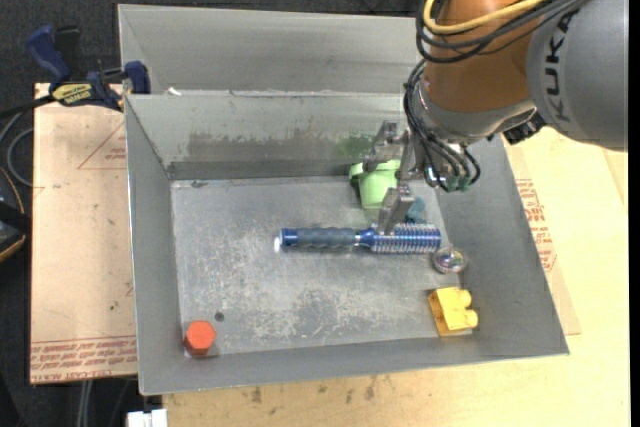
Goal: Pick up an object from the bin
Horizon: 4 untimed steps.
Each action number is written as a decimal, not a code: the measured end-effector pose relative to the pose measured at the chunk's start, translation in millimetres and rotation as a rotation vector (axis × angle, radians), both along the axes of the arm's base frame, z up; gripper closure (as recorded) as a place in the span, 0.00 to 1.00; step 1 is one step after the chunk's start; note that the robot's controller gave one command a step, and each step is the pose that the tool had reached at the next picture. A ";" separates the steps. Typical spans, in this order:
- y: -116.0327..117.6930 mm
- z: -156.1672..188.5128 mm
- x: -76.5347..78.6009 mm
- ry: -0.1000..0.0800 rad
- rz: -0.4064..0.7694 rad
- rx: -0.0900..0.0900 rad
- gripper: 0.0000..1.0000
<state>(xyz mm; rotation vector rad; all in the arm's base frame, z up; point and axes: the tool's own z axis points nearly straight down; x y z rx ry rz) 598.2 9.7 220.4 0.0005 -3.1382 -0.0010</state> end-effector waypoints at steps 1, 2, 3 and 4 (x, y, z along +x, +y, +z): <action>7.6 -139.4 -22.3 -0.009 0.308 0.001 0.00; -39.2 -133.8 43.0 -0.011 0.428 -0.002 0.00; -36.8 -135.2 40.4 -0.004 0.429 0.002 1.00; -52.6 4.9 52.4 -0.015 0.398 -0.003 1.00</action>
Offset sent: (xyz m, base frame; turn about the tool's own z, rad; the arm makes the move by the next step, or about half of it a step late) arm -0.0235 0.0065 -0.1389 -0.3103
